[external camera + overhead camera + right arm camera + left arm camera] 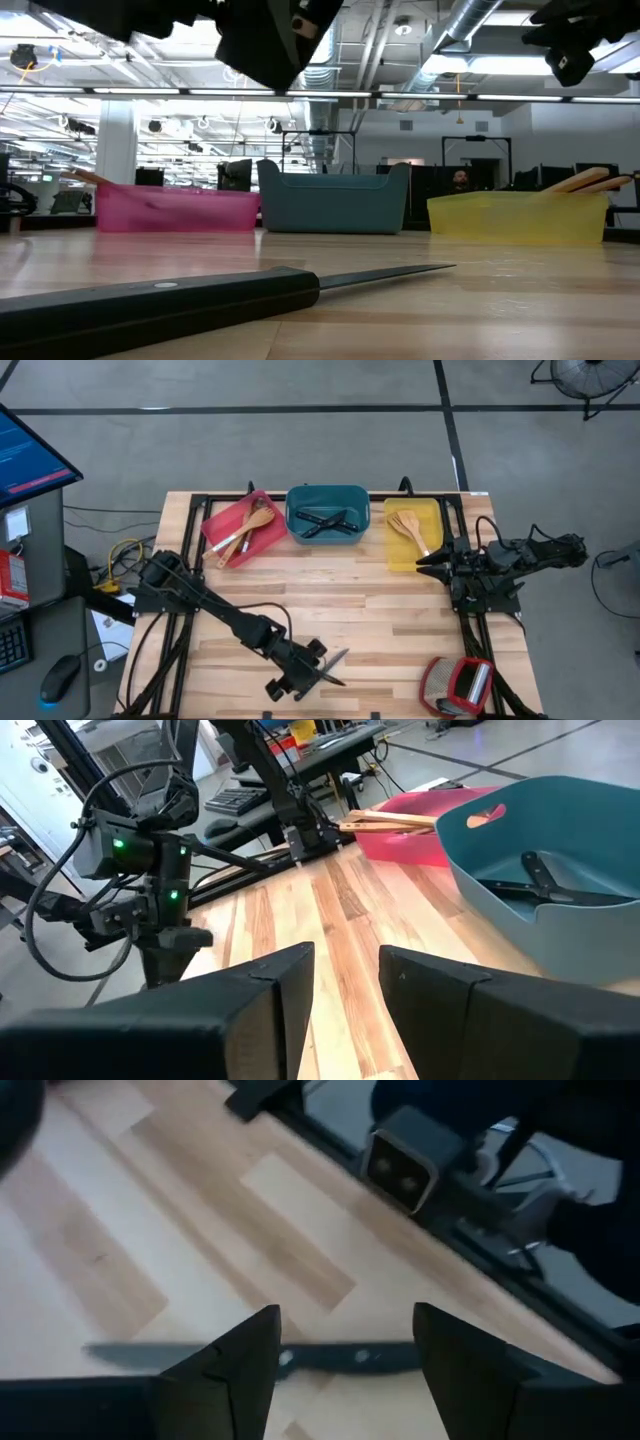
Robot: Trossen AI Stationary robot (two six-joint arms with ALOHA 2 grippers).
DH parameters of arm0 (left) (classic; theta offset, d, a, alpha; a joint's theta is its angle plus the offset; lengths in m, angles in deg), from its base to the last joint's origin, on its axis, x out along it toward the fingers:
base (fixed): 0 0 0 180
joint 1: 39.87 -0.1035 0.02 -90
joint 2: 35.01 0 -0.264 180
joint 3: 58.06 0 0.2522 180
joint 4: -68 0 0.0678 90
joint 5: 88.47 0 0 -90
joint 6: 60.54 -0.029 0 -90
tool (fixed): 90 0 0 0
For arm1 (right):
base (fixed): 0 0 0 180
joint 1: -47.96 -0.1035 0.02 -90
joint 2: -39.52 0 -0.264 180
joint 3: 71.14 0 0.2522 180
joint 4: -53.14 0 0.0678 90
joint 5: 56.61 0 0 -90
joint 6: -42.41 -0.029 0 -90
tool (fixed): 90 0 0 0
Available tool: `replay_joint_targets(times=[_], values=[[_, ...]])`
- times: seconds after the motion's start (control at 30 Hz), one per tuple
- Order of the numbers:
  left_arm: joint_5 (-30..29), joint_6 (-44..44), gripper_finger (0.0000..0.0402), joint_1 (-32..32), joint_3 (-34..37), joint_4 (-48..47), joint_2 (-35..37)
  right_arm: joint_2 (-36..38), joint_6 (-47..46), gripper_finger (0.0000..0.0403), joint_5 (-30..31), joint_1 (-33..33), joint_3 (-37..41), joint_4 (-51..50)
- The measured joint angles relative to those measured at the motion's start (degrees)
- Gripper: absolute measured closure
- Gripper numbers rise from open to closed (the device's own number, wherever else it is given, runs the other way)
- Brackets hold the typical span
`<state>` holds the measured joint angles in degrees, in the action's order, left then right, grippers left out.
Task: Pick & Place Kitchen Items
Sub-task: Put the knife into the blue bin
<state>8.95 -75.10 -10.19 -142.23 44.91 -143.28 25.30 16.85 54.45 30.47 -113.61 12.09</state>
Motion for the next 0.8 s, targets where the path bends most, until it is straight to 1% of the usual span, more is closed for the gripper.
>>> replay_joint_targets(times=[0.1,0.3,0.53,0.8], values=[[2.7,0.0,0.0193,-0.2,0.0,1.8,-0.7,0.0,0.0,0.0277,0.0,0.0,0.0,-0.2],[9.9,1.4,0.0193,-1.5,0.0,7.2,-4.5,0.0,0.0,0.0277,0.0,0.0,0.0,-0.3],[16.5,1.3,0.0193,-4.1,0.0,8.5,-7.0,0.0,0.0,0.0277,0.0,0.0,0.0,-1.9],[18.6,-3.1,0.0193,-6.0,0.0,9.4,-9.3,0.0,0.0,0.0277,0.0,0.0,0.0,-3.4]])
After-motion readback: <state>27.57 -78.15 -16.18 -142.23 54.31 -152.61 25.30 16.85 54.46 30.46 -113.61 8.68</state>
